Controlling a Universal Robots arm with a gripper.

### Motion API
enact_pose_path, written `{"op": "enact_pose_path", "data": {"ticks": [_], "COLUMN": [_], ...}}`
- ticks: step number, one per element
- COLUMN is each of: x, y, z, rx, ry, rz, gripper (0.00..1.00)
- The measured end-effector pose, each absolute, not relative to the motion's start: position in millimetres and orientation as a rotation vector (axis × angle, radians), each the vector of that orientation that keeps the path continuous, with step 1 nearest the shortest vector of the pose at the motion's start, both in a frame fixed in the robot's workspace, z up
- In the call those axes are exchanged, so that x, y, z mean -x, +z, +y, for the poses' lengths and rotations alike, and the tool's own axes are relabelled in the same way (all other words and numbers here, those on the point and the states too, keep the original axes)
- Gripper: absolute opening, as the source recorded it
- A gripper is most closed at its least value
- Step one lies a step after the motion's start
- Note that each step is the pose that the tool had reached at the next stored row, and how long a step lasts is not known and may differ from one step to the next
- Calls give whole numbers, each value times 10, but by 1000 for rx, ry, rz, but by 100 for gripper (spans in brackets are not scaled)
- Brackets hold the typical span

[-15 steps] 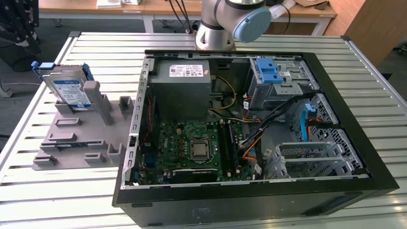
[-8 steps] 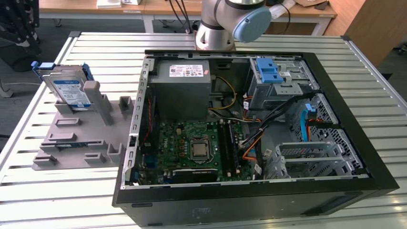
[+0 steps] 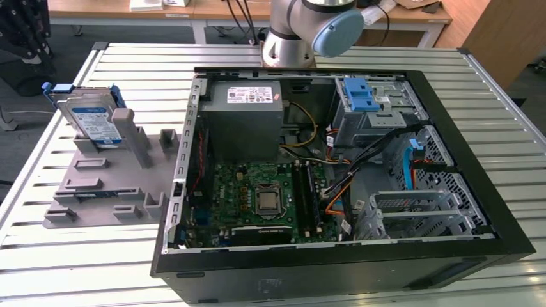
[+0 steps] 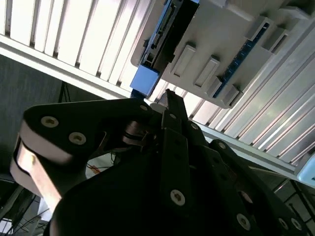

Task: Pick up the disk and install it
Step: 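Pick up the disk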

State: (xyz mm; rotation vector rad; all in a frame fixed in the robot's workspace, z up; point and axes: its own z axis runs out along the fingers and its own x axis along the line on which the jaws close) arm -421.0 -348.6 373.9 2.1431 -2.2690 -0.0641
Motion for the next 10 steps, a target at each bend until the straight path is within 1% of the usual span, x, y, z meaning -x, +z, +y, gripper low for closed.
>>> {"op": "enact_pose_path", "data": {"ticks": [10], "x": [4210], "y": [3739], "z": [-3486], "rx": [-2152], "ry": [-64], "rz": [-2261], "gripper": [11]}}
